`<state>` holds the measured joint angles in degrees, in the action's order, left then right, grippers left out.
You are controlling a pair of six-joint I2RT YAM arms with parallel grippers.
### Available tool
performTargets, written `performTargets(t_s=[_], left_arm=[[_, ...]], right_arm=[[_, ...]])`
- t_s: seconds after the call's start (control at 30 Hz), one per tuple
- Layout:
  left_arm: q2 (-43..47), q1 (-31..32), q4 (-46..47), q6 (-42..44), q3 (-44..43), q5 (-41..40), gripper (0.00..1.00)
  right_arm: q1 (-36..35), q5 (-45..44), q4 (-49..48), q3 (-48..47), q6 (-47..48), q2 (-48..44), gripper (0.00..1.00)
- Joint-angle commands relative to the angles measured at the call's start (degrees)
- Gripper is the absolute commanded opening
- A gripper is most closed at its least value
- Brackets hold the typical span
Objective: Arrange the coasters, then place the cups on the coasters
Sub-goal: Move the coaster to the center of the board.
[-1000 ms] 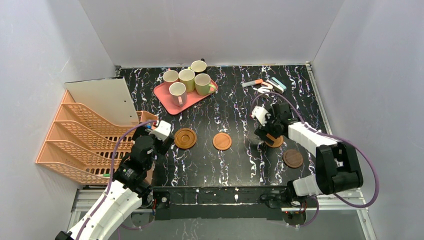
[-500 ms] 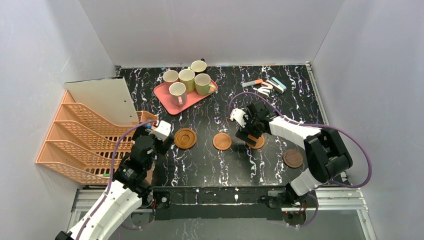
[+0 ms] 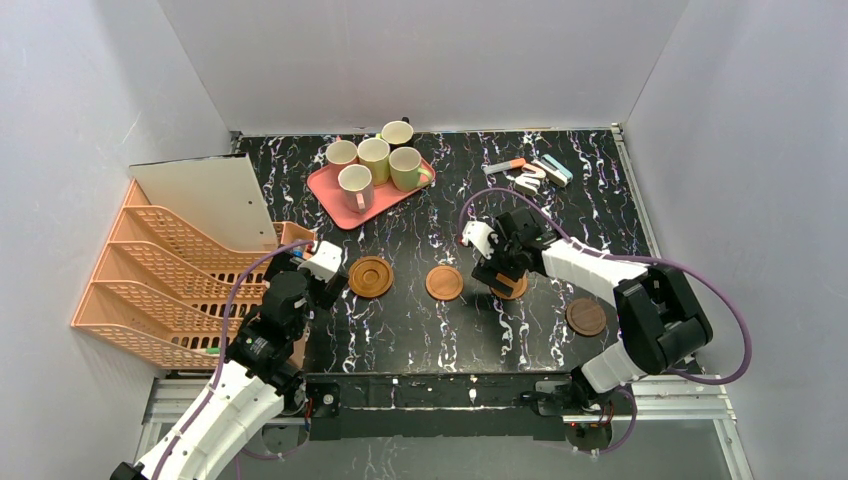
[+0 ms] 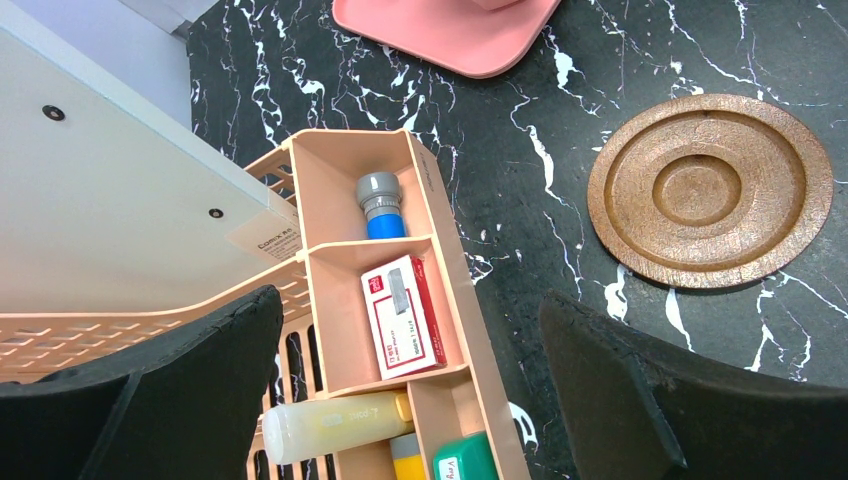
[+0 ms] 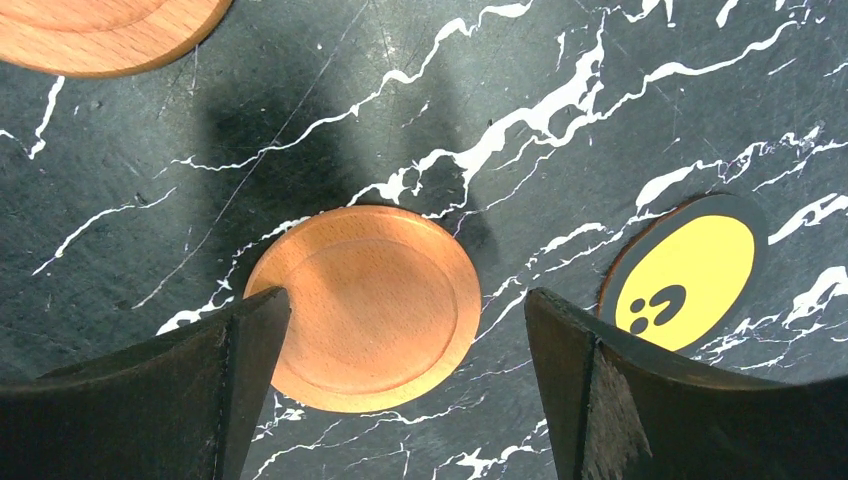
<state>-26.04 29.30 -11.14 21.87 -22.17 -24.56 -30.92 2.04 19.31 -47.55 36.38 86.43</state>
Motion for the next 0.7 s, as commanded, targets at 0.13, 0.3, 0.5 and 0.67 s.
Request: performTargets(t_s=[0.13, 0.3, 0.5, 0.67], left_arm=[[0.29, -0.47, 0.49, -0.51, 0.46, 0.03, 0.98], [0.21, -0.47, 0.46, -0.51, 0.46, 0.04, 0.98], [0.2, -0.47, 0.51, -0.6, 0.46, 0.03, 0.98], [0.09, -0.47, 0.51, -0.6, 0.46, 0.03, 0.98]], right_arm=[[-0.89, 1.45, 9.58, 5.04, -0.09, 1.83, 0.99], [-0.85, 0.02, 9.27, 6.18, 0.09, 0.73, 0.99], [-0.87, -0.35, 10.5, 5.64, 0.27, -1.44, 0.99], [-0.81, -4.88, 8.35, 6.59, 1.24, -1.94, 0.99]])
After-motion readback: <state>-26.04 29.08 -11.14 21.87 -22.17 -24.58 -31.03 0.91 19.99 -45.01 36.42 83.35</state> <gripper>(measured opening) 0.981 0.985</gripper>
